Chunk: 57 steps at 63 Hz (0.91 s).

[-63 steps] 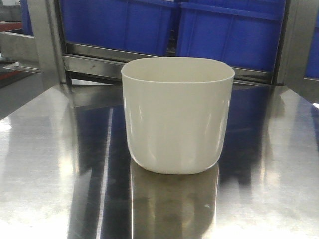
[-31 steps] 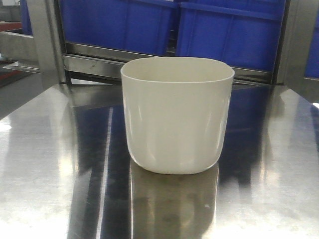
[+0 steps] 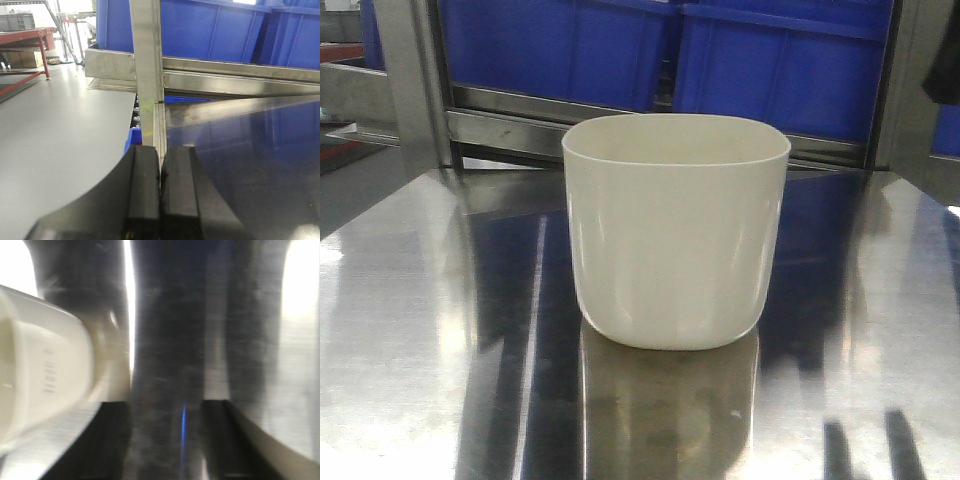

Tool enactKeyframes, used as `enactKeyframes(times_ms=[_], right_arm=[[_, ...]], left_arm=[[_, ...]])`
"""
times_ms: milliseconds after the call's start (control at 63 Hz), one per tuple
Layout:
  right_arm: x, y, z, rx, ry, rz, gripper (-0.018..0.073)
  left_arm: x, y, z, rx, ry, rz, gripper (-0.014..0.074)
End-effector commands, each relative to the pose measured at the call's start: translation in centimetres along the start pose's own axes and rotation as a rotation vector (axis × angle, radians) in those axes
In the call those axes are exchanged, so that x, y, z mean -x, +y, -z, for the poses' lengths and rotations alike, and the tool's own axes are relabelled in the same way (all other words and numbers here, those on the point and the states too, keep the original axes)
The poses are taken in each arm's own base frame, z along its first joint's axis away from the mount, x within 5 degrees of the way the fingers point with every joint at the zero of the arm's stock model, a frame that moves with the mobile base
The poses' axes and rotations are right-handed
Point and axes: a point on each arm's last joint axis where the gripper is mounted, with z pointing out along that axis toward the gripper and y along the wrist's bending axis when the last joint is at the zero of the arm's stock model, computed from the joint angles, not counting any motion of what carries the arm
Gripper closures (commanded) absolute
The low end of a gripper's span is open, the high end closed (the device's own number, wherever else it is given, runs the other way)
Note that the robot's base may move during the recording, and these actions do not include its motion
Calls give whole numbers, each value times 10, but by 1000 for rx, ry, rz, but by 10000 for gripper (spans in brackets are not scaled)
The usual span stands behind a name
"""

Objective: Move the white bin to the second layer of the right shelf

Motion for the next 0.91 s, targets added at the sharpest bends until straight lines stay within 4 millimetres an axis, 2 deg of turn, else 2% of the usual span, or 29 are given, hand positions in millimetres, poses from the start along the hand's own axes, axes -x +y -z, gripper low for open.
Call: enactKeyframes(times_ms=[0,206,397,635,889], right_arm=[[12,17,16,18,-46,-36,52],[25,47,10,-1,-12,2,52],[26,74,-2,24,13,28,52],[25,88,-25,27,40,57,52],[28,89,-50,-30,69,77,52]], left_arm=[[-4,0,0,3,-61,9,512],[-4,0,0,3,-61,9,512],[-4,0,0,3,-61,9,512],[-4,0,0,3,-61,9,512],[-4,0,0,3,-61,9,512]])
